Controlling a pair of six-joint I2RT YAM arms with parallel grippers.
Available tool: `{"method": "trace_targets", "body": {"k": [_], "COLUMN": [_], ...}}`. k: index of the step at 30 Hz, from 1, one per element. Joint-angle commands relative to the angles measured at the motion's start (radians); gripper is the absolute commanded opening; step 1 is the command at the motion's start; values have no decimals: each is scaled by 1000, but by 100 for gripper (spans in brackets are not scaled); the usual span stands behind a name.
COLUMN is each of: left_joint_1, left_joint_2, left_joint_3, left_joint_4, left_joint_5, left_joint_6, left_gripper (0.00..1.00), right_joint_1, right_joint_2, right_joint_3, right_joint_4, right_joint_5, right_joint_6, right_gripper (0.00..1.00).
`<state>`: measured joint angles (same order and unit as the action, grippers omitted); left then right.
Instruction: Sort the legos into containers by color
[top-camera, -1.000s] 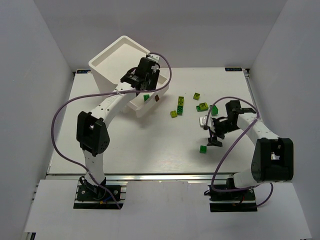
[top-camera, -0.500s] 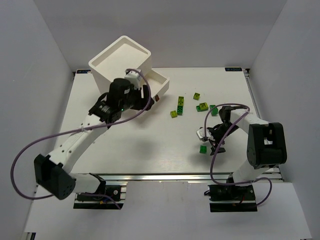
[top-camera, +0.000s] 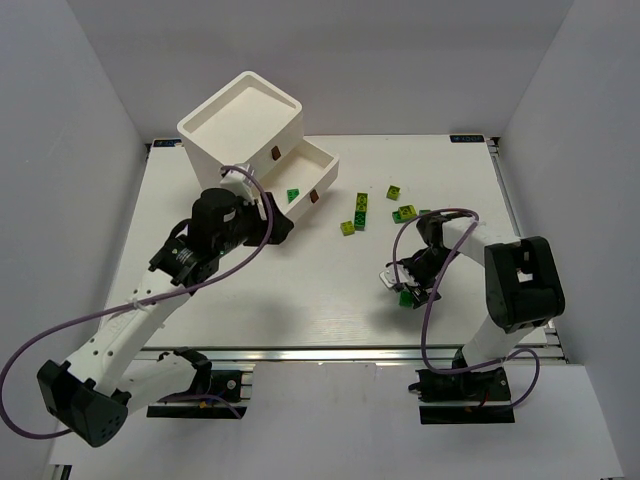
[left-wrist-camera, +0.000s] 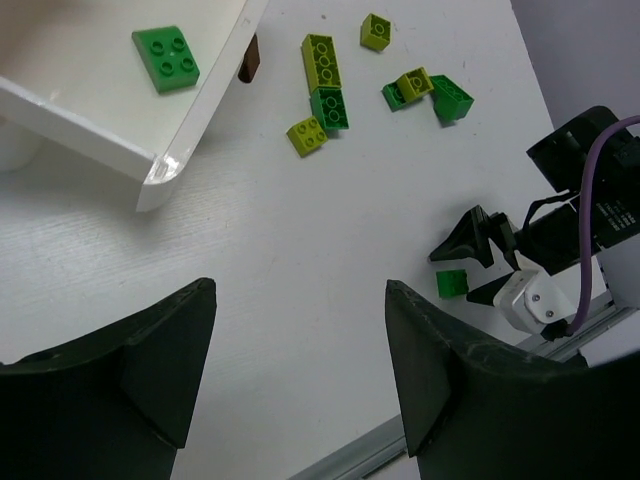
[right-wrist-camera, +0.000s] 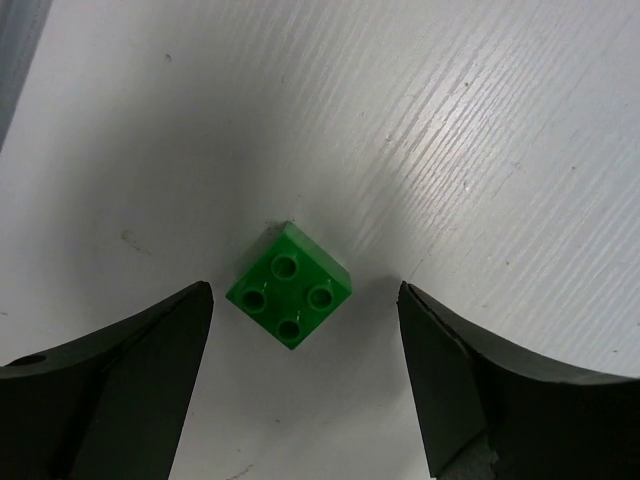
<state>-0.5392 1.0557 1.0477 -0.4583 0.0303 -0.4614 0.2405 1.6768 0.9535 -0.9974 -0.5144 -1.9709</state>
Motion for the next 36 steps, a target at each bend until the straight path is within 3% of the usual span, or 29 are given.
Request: {"method": "trace_targets", "body": {"k": [1, 8, 21, 24, 25, 31, 35, 36], "left_joint_1": [1, 1, 1, 1, 1, 1, 1, 1], "left_joint_2": [-65, -103, -108, -115, -118, -134, -160, -167], "left_joint_3": [-41, -72, -89, -97, -103, -109, -114, -117], "left_joint_4": [-20, -33, -39, -36, -36, -36, -45, -46], "left_joint_5": [-15, -58, -61, -61, -61, -61, -78, -81], "left_joint_6": [-48, -83, -92, -98, -100, -109, -115, -117], "left_gripper": [78, 79, 79, 79, 79, 79, 79, 79], "right_joint_1": [20, 34, 40, 46, 49, 49, 65, 74], "right_joint_2": [9, -28, -84, -88, -88, -89, -57, -49], "right_joint_3": [14, -45, -119, -114, -114, -62, 105, 185], "right_joint_4": [19, 112, 138, 143, 149, 183, 213, 232], "right_joint_5": [28, 37, 33, 25, 19, -65, -183, -226], "right_joint_6": [-588, -591, -609, -547, -530, -321, 25, 194], "right_gripper": [79, 71, 55, 34, 23, 12, 9, 8]}}
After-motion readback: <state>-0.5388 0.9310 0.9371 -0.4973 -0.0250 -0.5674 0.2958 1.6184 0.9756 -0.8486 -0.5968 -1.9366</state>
